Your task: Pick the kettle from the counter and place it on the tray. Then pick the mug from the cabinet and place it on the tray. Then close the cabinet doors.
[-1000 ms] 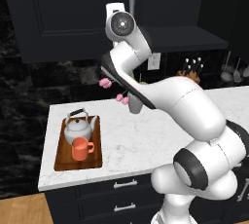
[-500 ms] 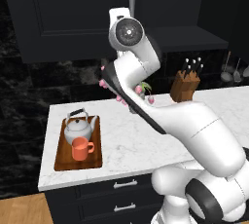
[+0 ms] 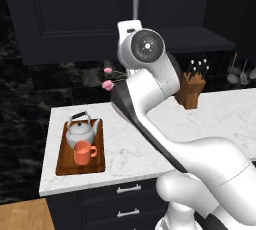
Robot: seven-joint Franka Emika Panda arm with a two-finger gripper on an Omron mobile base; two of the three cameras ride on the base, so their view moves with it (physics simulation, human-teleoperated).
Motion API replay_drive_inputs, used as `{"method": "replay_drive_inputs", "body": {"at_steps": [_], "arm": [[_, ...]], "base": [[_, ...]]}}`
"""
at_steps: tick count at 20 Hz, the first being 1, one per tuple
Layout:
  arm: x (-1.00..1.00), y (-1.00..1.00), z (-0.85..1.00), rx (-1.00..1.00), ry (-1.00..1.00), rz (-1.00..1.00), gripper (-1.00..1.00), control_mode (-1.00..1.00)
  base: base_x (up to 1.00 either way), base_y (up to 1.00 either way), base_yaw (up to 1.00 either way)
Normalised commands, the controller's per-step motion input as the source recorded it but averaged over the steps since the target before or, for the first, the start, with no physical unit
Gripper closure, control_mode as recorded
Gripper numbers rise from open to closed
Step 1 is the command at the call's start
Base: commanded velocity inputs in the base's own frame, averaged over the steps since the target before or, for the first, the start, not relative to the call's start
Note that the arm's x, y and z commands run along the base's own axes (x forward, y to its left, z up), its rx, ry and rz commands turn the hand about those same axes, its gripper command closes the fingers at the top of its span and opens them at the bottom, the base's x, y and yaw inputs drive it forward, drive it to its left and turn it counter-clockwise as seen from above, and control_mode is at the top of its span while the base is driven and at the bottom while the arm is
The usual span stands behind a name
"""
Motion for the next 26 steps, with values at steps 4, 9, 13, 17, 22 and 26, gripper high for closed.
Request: {"method": "replay_drive_inputs", "body": {"at_steps": [4, 9, 13, 17, 22, 26], "arm": [[-0.84, 0.00, 0.00, 0.00, 0.13, 0.00, -1.00, -1.00], [-0.85, -0.06, 0.00, 0.00, 0.01, 0.04, -1.00, -1.00], [-0.82, -0.17, -0.12, 0.00, -0.06, 0.14, -1.00, -1.00], [-0.73, -0.07, -0.19, -0.01, -0.07, 0.14, -1.00, -1.00], [-0.58, -0.16, -0.19, 0.00, -0.02, 0.07, -1.00, -1.00], [-0.25, -0.41, -0.11, -0.05, -0.02, -0.03, -1.00, -1.00]], "base": [[0.00, 0.00, 0.00], [0.00, 0.00, 0.00], [0.00, 0.00, 0.00], [0.00, 0.00, 0.00], [0.00, 0.00, 0.00], [0.00, 0.00, 0.00]]}}
